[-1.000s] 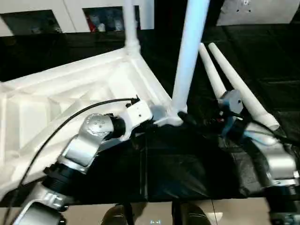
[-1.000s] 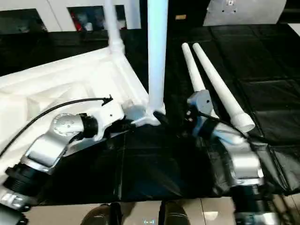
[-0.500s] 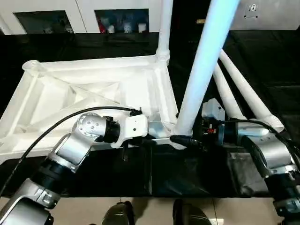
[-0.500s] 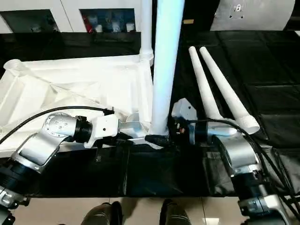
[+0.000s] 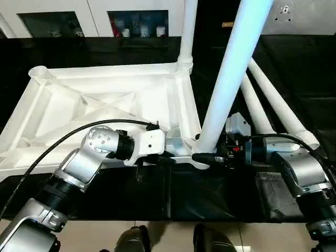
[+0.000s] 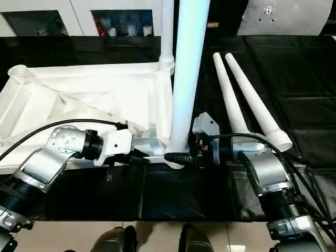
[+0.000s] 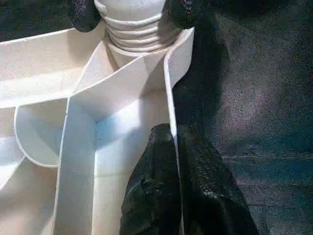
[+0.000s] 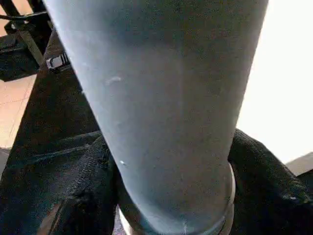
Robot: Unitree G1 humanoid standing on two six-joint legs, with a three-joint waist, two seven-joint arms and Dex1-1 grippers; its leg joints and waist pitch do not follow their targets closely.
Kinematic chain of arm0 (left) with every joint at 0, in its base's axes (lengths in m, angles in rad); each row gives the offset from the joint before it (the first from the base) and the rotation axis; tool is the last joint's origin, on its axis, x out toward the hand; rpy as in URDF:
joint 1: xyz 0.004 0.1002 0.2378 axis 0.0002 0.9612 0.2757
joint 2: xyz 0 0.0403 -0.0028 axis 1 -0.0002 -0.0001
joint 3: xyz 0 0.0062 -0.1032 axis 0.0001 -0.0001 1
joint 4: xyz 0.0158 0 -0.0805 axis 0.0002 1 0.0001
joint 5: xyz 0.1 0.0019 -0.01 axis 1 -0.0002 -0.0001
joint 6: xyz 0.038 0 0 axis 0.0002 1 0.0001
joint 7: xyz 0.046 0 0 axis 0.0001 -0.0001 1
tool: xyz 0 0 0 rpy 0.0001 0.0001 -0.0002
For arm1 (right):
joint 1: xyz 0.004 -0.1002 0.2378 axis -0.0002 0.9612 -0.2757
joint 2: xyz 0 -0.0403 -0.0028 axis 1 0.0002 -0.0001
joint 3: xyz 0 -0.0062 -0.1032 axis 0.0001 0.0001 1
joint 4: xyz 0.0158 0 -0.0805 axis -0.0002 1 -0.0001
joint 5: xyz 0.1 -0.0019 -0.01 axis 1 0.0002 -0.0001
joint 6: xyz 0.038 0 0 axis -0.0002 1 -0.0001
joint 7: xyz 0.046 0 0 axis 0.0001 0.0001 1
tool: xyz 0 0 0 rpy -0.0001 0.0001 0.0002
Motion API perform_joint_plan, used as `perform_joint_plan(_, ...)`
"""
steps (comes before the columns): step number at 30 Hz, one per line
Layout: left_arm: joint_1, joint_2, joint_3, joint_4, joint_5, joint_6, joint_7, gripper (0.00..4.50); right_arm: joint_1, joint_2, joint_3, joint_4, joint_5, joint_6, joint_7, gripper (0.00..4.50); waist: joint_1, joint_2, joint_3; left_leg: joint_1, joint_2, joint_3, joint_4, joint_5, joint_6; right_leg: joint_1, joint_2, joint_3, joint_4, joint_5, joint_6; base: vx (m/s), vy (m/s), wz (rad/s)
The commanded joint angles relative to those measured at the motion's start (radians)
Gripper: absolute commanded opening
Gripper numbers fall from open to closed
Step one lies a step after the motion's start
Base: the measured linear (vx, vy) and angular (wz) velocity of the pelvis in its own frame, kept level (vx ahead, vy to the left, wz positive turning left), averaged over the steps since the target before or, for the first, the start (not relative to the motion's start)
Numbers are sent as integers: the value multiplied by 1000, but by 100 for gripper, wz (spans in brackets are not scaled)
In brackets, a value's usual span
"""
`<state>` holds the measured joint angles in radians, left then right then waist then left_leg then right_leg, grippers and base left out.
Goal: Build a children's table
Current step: Rotate leg to tighten
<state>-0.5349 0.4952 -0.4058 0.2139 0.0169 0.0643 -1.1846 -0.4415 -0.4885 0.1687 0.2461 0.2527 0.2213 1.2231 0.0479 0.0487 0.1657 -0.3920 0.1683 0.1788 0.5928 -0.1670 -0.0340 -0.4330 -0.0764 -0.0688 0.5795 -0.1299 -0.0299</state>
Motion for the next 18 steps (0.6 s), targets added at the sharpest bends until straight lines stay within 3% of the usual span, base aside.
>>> perform_joint_plan(1,2,17,-34,17,28,-11,-40,0,-5,-6,8,-2,8,10,18,269,-2,-15,-100,18,54,-17,-63,-165,110,66,-67,47,-61,-325,-228,0,0,0)
perform_joint_plan(6,8,14,-21,9,13,22,-27,0,30,2,14,-41,28,31,25,267,2,-14,-100,19,54,-16,-63,-168,109,66,-67,48,-62,-325,-228,0,0,0)
perform_joint_plan(8,18,3,-6,-10,5,73,4,0,56,31,6,-73,44,48,-16,267,3,-14,-100,19,55,-16,-64,-163,109,65,-66,48,-60,-317,-231,0,0,0)
perform_joint_plan(9,21,-2,-1,-18,6,92,21,0,64,45,2,-83,45,50,-38,267,4,-8,-98,20,55,-17,-64,-164,107,64,-67,48,-59,-316,-233,0,0,0)
perform_joint_plan(10,33,-26,18,-50,14,162,88,0,86,102,-12,-116,49,77,-135,267,1,-10,-95,19,57,-18,-67,-175,97,64,-67,49,-61,-331,-230,0,0,0)
perform_joint_plan(11,34,-29,19,-53,15,169,95,0,87,108,-13,-119,49,80,-146,267,1,-10,-95,20,56,-18,-68,-185,92,62,-67,48,-65,-351,-226,0,0,0)
perform_joint_plan(13,42,-70,40,-90,20,251,173,0,101,179,-27,-148,49,114,-258,267,-4,-11,-89,20,52,-21,-71,-218,70,61,-67,45,-71,-422,-204,0,0,0)
perform_joint_plan(14,45,-118,58,-118,28,328,252,0,113,245,-37,-175,58,142,-347,267,-14,-13,-83,23,50,-23,-74,-255,46,58,-67,43,-79,-496,-173,0,0,0)
perform_joint_plan(17,36,-200,78,-138,50,415,375,0,125,338,-50,-202,69,164,-458,267,-25,-13,-81,21,46,-28,-74,-279,33,57,-69,38,-89,-564,-136,0,0,0)
perform_joint_plan(18,26,-267,98,-137,56,460,458,0,130,397,-55,-217,75,173,-519,267,-30,-17,-79,20,44,-29,-75,-287,35,56,-68,37,-94,-584,-119,0,0,0)
